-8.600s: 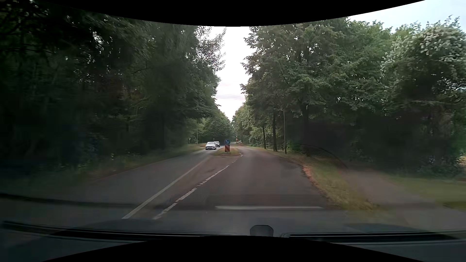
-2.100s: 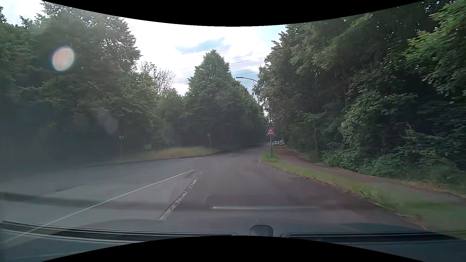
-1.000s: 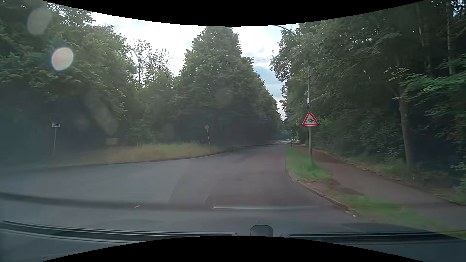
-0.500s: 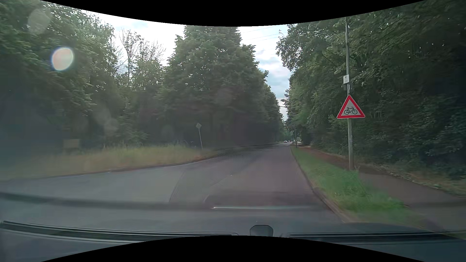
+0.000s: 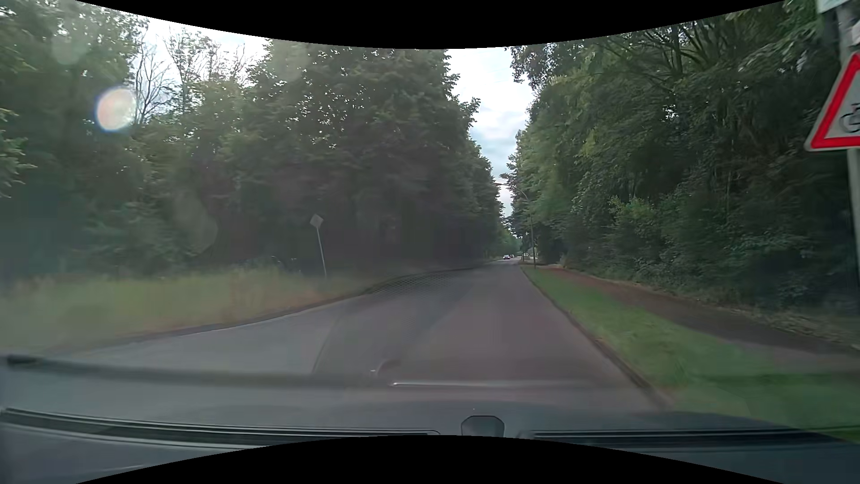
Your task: Follow the waypoints while adhering to traffic rules and regulations
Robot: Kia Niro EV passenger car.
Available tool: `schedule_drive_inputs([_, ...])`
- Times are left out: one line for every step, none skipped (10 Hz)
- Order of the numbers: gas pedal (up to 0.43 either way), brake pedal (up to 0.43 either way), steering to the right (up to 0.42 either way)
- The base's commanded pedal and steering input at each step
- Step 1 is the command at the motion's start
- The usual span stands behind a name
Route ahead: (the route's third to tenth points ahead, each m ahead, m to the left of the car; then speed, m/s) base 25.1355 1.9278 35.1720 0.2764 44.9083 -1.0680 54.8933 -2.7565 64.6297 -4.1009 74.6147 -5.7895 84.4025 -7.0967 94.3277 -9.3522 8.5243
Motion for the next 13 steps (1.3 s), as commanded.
schedule_drive_inputs([0.13, 0.0, 0.049])
schedule_drive_inputs([0.13, 0.0, 0.05])
schedule_drive_inputs([0.15, 0.0, 0.053])
schedule_drive_inputs([0.157, 0.0, 0.056])
schedule_drive_inputs([0.177, 0.0, 0.055])
schedule_drive_inputs([0.189, 0.0, 0.052])
schedule_drive_inputs([0.197, 0.0, 0.05])
schedule_drive_inputs([0.197, 0.0, 0.047])
schedule_drive_inputs([0.197, 0.0, 0.044])
schedule_drive_inputs([0.197, 0.0, 0.043])
schedule_drive_inputs([0.197, 0.0, 0.04])
schedule_drive_inputs([0.197, 0.0, 0.034])
schedule_drive_inputs([0.197, 0.0, 0.025])
